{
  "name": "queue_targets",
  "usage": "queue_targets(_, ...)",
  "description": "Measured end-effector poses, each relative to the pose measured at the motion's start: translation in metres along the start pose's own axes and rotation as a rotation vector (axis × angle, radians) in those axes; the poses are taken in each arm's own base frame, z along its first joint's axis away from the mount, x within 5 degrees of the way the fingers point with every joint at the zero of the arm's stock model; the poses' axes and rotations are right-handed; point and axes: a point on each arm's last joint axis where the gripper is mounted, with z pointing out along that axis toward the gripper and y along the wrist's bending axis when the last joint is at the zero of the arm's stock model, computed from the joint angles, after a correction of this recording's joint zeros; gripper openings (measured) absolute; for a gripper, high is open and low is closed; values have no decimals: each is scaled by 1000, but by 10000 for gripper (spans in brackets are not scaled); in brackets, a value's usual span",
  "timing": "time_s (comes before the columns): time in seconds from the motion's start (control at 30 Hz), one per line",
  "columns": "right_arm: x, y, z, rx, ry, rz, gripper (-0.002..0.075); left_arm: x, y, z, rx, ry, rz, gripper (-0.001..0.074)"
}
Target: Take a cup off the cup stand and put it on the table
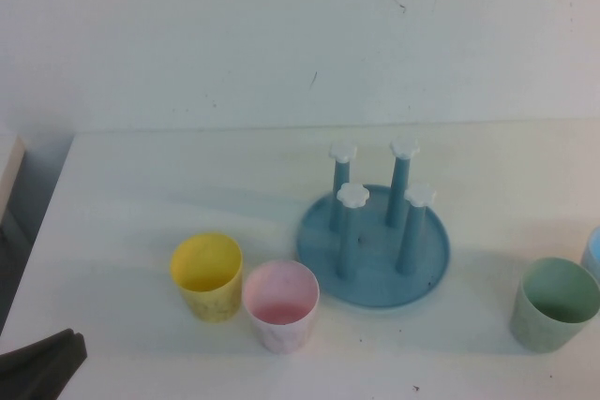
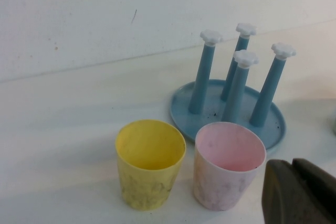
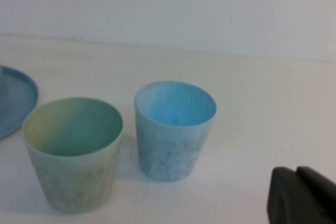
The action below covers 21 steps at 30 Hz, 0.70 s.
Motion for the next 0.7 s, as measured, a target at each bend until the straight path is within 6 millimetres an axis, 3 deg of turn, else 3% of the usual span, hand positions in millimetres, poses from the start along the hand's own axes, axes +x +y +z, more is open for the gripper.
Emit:
queue_targets(0.23, 8, 3, 0, -62, 81, -71, -1, 0, 0, 0, 0, 0, 0, -1)
queue_targets(0.7, 8, 7, -1, -149, 67, -214, -1, 0, 0, 0, 0, 0, 0, -1)
